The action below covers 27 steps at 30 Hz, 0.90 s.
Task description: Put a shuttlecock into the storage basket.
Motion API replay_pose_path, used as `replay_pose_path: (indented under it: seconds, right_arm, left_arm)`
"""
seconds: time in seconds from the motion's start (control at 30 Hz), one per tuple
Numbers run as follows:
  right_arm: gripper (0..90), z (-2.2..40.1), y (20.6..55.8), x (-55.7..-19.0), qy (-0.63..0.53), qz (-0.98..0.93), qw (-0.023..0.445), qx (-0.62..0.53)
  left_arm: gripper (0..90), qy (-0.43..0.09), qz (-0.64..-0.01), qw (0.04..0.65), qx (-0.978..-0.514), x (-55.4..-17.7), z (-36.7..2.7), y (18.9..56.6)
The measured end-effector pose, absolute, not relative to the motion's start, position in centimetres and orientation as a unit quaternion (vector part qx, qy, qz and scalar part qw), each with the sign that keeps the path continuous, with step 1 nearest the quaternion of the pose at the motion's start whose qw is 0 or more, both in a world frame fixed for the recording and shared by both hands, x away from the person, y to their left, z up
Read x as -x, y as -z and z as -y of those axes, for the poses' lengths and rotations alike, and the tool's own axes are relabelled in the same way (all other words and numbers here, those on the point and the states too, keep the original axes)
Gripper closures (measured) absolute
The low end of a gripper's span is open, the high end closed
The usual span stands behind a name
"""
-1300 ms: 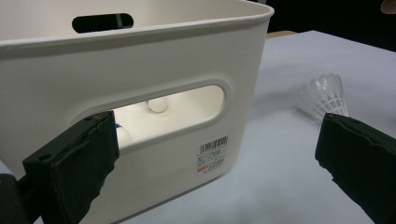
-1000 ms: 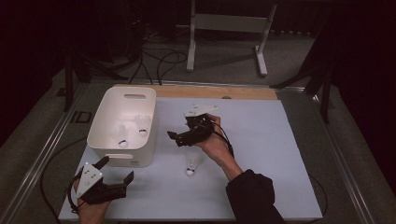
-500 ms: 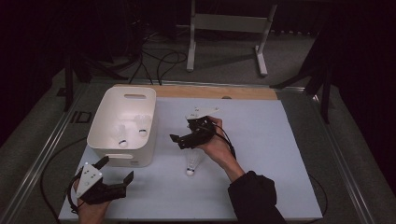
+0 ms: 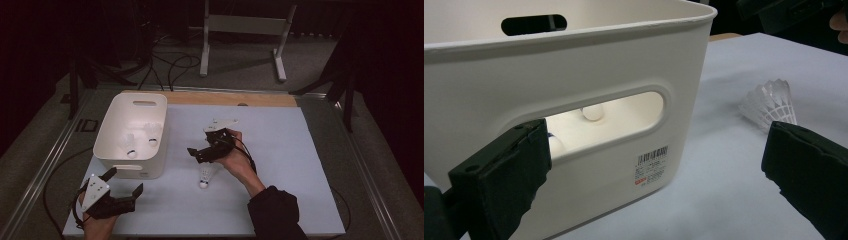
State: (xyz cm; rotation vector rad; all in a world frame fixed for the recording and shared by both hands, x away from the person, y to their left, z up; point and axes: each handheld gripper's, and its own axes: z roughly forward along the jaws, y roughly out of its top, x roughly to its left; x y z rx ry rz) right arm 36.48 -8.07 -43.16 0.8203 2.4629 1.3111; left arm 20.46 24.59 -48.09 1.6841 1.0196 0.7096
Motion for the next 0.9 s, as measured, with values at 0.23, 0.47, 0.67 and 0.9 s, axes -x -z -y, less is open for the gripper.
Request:
replay_pose_path:
  seconds: [0.23,0.47,0.67,0.9]
  right_arm:
    - [9.9,8.4,43.7,-36.4,-0.436,-0.847,0.113,-0.284]
    - [10.2,8.8,44.2,-36.3,-0.419,-0.855,0.113,-0.282]
    - [10.3,8.9,44.5,-36.2,-0.411,-0.860,0.108,-0.281]
    - [10.4,9.0,44.9,-36.0,-0.402,-0.866,0.103,-0.281]
  left_arm:
    - [0.2,-0.293,-0.422,0.501,-0.697,-20.5,-24.6,48.1]
    - [0.2,-0.294,-0.421,0.500,-0.697,-20.5,-24.6,48.1]
    - [0.2,-0.294,-0.421,0.500,-0.697,-20.4,-24.6,48.1]
    - [0.2,-0.294,-0.421,0.500,-0.697,-20.5,-24.6,48.1]
